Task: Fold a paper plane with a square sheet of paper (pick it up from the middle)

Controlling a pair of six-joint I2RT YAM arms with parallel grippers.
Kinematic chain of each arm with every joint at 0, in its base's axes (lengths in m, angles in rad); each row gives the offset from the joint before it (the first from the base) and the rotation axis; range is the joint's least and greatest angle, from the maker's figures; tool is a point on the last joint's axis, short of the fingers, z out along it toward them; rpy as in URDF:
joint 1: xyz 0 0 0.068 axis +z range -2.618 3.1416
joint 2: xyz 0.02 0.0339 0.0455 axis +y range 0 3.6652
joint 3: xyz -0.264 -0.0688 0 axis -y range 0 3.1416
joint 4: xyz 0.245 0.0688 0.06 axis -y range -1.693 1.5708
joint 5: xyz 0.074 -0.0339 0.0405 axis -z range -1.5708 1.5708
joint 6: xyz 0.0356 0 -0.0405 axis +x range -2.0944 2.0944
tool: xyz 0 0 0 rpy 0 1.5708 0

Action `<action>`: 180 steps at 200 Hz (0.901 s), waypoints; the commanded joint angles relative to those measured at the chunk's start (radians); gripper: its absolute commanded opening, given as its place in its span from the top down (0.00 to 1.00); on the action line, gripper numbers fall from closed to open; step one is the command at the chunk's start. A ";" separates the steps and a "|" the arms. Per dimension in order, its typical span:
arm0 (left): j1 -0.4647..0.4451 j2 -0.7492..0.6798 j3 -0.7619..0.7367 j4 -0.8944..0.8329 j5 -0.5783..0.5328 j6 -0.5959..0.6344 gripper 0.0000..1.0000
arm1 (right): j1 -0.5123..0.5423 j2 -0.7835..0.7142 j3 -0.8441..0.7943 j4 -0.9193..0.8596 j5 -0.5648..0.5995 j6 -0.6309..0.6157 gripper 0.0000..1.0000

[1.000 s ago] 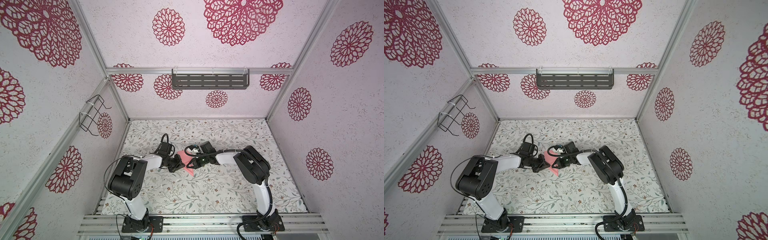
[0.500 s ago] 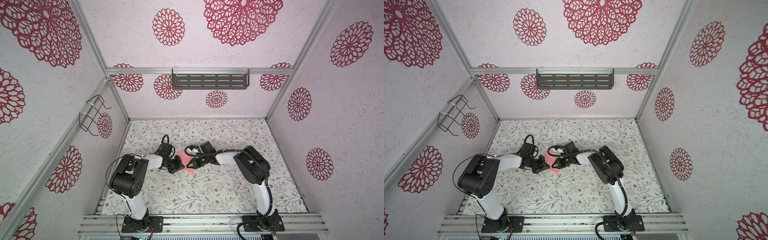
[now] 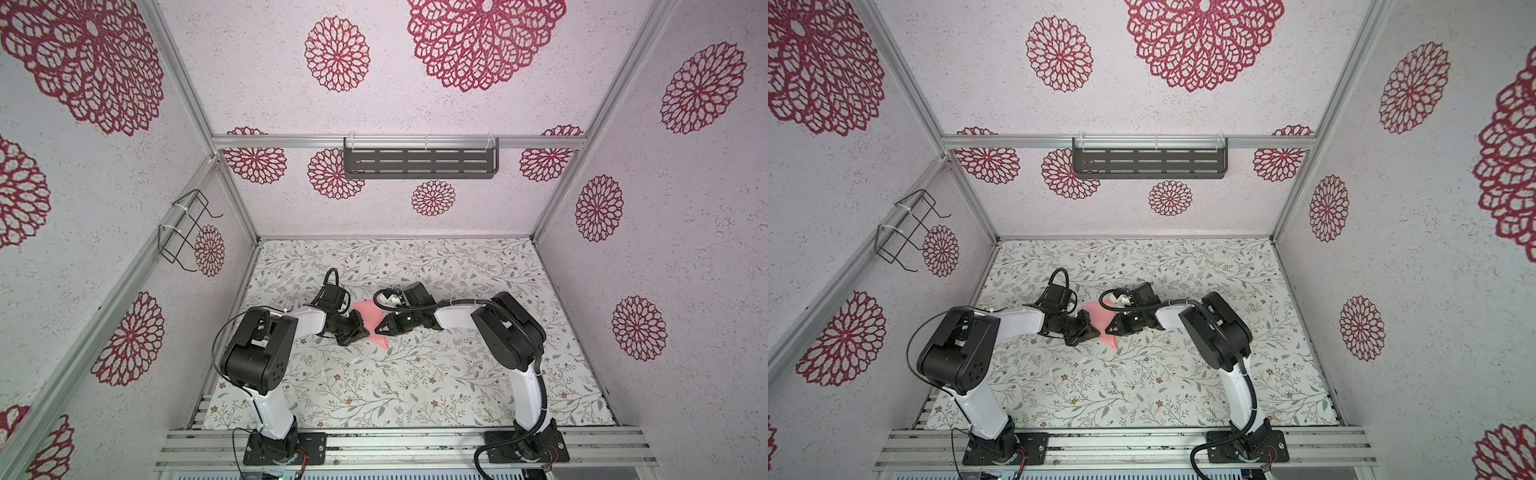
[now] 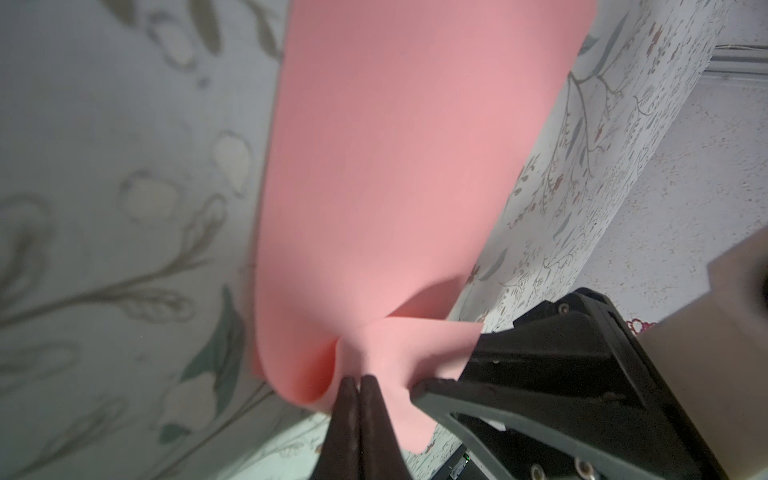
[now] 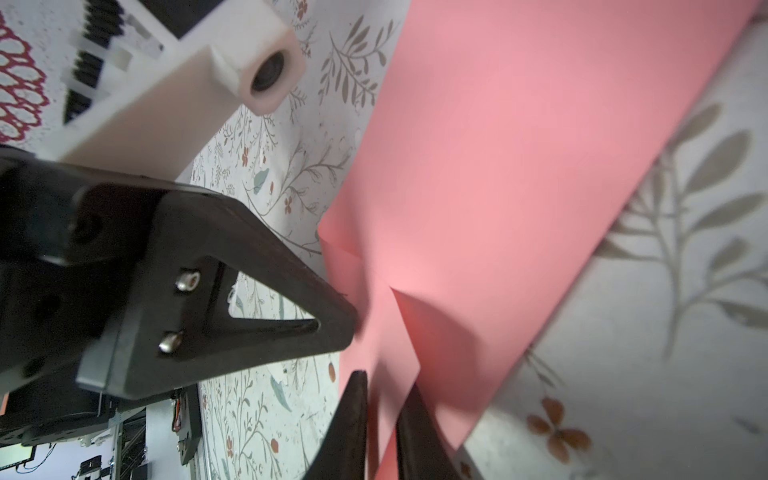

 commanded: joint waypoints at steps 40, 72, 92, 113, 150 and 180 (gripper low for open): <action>0.004 -0.006 0.065 -0.025 -0.012 0.009 0.93 | -0.005 -0.026 0.012 -0.025 0.056 0.026 0.95; 0.021 0.013 0.146 -0.017 -0.018 0.018 0.86 | -0.005 -0.038 -0.018 0.000 0.096 0.023 0.98; 0.027 0.062 0.191 -0.024 -0.022 0.021 0.85 | -0.005 -0.048 -0.031 0.017 0.106 0.022 0.99; 0.028 0.105 0.230 -0.056 -0.043 0.027 0.85 | -0.005 -0.050 -0.038 0.024 0.108 0.026 0.99; 0.028 0.148 0.274 -0.115 -0.086 0.029 0.88 | -0.005 -0.058 -0.052 0.044 0.117 0.042 0.99; 0.029 0.203 0.283 -0.156 -0.111 0.034 0.90 | -0.005 -0.072 -0.067 0.059 0.136 0.058 0.99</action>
